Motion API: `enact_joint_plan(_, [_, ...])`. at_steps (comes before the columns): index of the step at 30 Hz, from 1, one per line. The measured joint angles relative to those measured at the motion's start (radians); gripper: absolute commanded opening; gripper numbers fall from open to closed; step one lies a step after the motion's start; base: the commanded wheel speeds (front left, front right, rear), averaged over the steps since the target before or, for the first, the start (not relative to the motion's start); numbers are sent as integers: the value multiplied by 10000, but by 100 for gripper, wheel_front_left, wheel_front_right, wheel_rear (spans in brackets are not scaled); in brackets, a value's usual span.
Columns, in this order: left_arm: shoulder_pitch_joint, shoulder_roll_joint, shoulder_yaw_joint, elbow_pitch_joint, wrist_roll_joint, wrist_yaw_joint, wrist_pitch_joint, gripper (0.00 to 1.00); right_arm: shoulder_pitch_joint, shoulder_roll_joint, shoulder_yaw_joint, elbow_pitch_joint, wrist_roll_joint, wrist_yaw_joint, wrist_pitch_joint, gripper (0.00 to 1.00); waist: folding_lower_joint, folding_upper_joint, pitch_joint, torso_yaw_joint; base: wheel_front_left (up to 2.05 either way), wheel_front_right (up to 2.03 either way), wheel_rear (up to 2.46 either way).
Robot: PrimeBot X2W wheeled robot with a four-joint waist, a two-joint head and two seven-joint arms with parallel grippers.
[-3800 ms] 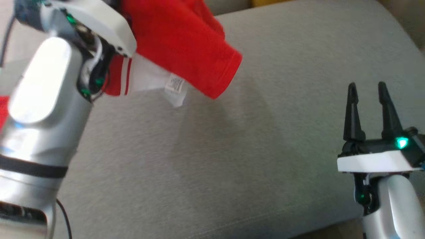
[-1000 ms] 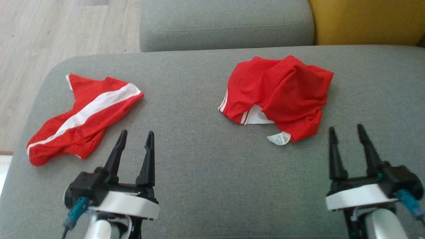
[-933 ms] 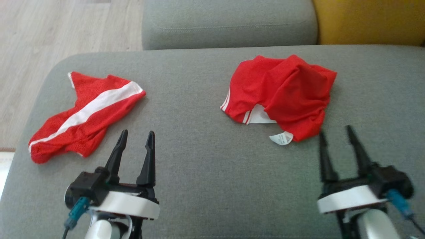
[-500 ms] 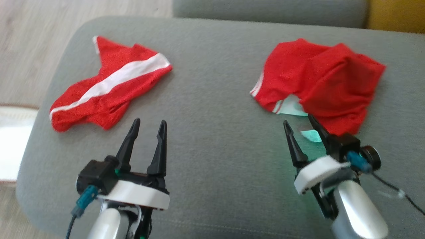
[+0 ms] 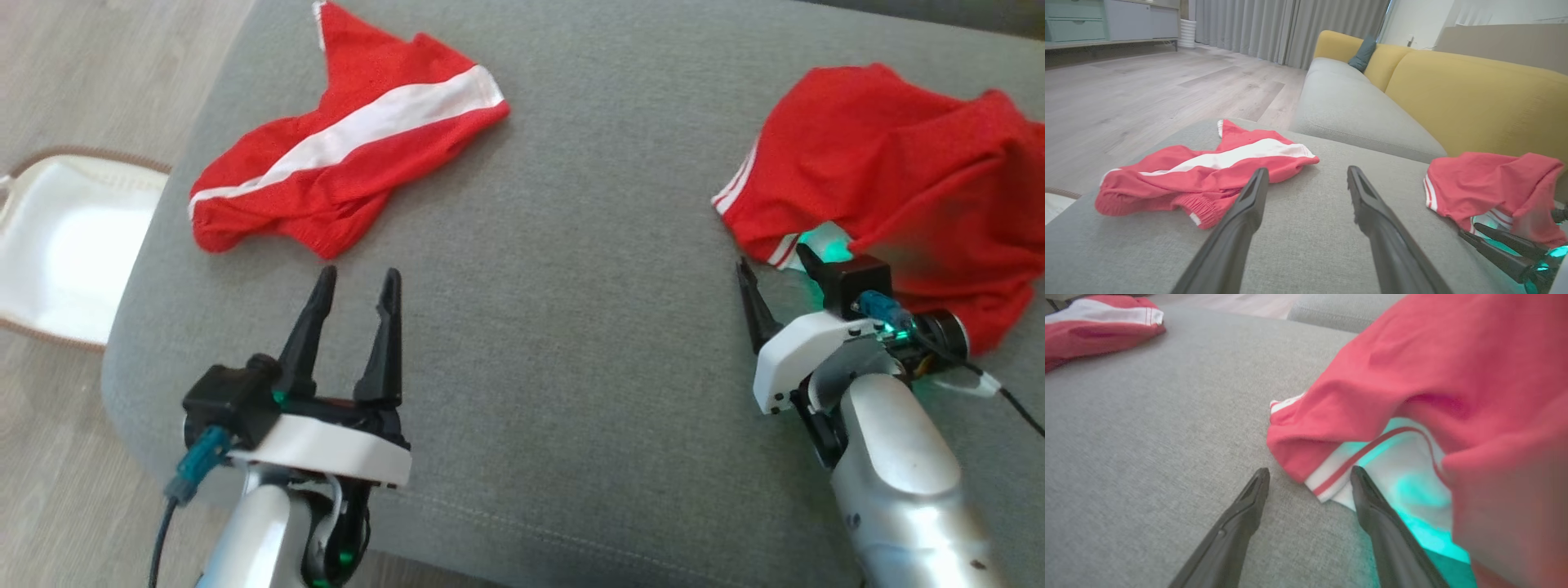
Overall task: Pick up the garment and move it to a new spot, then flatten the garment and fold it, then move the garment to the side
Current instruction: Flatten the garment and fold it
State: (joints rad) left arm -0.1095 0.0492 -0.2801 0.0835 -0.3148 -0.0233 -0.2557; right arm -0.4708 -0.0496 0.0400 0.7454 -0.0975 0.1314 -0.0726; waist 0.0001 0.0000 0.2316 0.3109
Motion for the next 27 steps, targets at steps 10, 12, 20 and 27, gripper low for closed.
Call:
enact_joint_plan(10, [-277,-8,69,52,-67,-33,0,100,-997,-69,-416,1080,-1386,0,-138,40,0,0,349,180,0,0,0])
enact_joint_plan(12, [-285,-10,46,54,-125,-33,0,100,-1108,-69,-445,1235,-1597,0,-251,0,0,0,373,146,0,0,0])
enact_joint_plan(20, [-272,-15,69,157,-58,-33,0,100,-1123,-148,681,1887,-1208,0,-1289,0,-1,0,-32,-138,0,0,0])
enact_joint_plan(27, [53,-13,347,221,144,-46,0,100,-366,-150,3914,405,1252,0,-1666,0,-1,0,-828,-568,0,0,0])
